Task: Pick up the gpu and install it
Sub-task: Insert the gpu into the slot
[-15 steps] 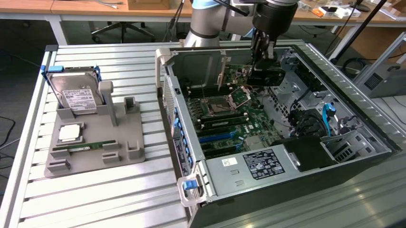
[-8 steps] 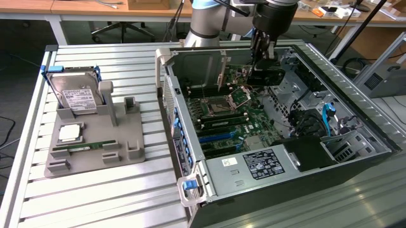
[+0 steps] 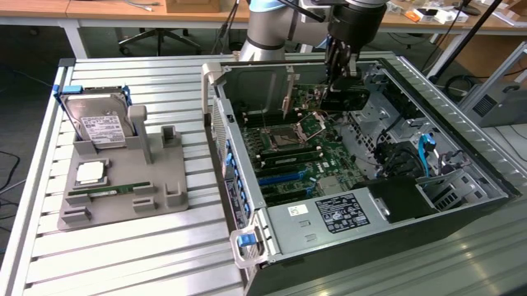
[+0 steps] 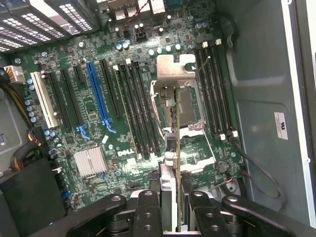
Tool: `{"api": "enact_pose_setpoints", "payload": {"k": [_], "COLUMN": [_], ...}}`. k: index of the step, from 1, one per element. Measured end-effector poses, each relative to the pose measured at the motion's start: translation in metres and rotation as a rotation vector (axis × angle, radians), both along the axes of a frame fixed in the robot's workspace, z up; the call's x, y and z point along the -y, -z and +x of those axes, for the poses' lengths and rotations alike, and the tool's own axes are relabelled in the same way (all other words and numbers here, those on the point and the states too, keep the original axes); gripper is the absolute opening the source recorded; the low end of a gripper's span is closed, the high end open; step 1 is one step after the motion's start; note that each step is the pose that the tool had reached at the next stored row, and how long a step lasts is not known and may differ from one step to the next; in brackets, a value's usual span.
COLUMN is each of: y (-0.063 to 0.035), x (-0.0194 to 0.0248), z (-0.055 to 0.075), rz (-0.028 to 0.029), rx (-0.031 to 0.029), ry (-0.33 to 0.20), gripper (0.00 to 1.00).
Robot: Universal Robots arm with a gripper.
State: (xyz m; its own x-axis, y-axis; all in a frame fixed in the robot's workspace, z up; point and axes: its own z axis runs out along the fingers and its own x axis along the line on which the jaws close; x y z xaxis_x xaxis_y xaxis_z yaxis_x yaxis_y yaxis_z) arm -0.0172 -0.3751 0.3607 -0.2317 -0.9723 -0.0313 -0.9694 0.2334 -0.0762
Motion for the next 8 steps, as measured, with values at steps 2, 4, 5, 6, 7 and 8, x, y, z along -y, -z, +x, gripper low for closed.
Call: {"api": "enact_pose_setpoints", "payload": {"k": [2,4,5,6,7,8], "y": [0.0,0.0,0.0,0.0,0.0,0.0], "x": [0.0,0.0,0.0,0.0,0.0,0.0], "z": [0.0001,0.0001,0.0001,0.0002,0.0002,0.0002], "rz": [-0.0001,0.0,-0.0001,-0.0001,-0.0001,-0.0002], "rx": [0.0,0.0,0.0,0.0,0.0,0.0], "ry": [-0.008,-0.016,-0.019,-0.022,-0.024,-0.027], "gripper": [0.27,0.27,0.27,0.27,0.27,0.27]}}
